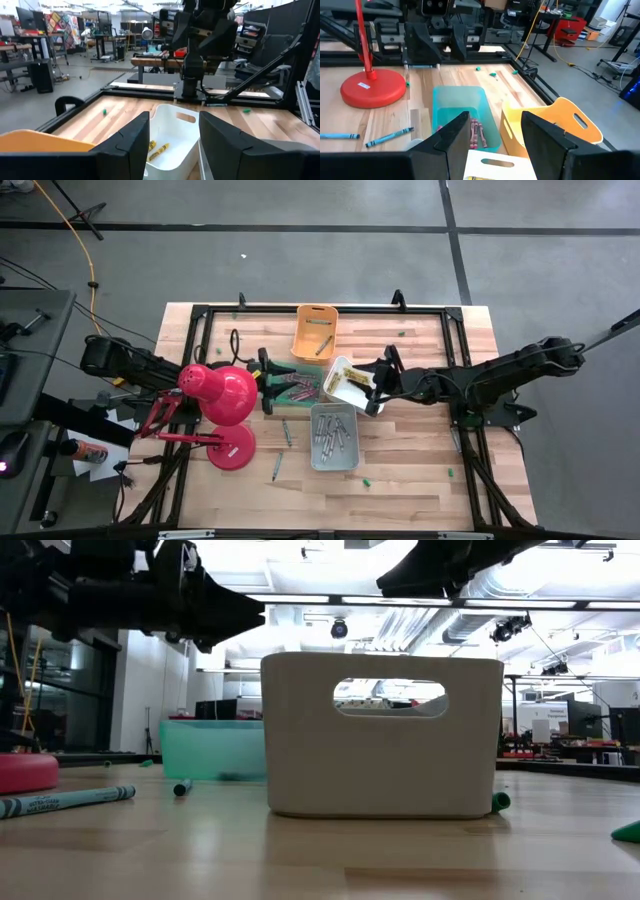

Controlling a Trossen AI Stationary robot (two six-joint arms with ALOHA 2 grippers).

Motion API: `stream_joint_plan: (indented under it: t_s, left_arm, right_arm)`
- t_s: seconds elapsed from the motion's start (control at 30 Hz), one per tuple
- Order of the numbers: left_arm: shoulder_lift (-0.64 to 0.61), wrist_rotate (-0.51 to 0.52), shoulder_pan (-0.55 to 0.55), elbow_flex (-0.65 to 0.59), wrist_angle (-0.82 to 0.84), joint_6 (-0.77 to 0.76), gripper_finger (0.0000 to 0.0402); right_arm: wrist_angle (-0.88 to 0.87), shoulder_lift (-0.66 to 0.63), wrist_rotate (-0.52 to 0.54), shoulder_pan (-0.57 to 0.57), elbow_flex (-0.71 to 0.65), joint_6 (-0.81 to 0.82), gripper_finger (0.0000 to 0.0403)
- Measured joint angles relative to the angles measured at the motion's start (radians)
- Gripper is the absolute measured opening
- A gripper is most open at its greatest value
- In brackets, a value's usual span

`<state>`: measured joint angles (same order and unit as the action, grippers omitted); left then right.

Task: Sort crayons
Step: Put the blue crayon into the yellow bin

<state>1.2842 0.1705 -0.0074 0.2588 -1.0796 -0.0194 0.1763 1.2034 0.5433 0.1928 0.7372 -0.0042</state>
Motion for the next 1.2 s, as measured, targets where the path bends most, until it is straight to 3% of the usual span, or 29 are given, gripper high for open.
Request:
stream_joint_plan:
  t_s: [0.2,0.4,0.67,0.73,0.83,1.0,1.2]
  left_arm:
    - [0.0,0.0,0.0,0.0,-0.024,0.013,0.0157]
    - [0.0,0.0,0.0,0.0,-0.025,0.014,0.0157]
    - [0.0,-0.001,-0.006,0.03,0.007,-0.029,0.0157]
    - [0.0,-0.001,-0.027,0.075,0.11,-0.014,0.0157]
    - [0.005,0.017,-0.066,0.182,0.402,0.057,0.0157]
    - [0.063,0.081,-0.12,0.353,0.863,0.324,0.0157]
    - [0.101,0.037,-0.237,0.485,1.154,0.573,0.0157]
  right_arm:
    - [-0.069,0.0,-0.001,0.005,0.0,0.005,0.0172]
    - [-0.27,-0.074,0.01,0.089,0.0,0.027,0.0172]
    - [-0.237,-0.134,0.095,0.159,0.0,0.05,0.0172]
    - [-0.227,-0.131,0.095,0.161,0.0,0.05,0.0172]
    - [-0.235,-0.129,0.096,0.159,0.0,0.05,0.0172]
    - [-0.235,-0.129,0.096,0.159,0.0,0.043,0.0172]
    - [-0.251,-0.129,0.096,0.159,0.0,0.03,0.0172]
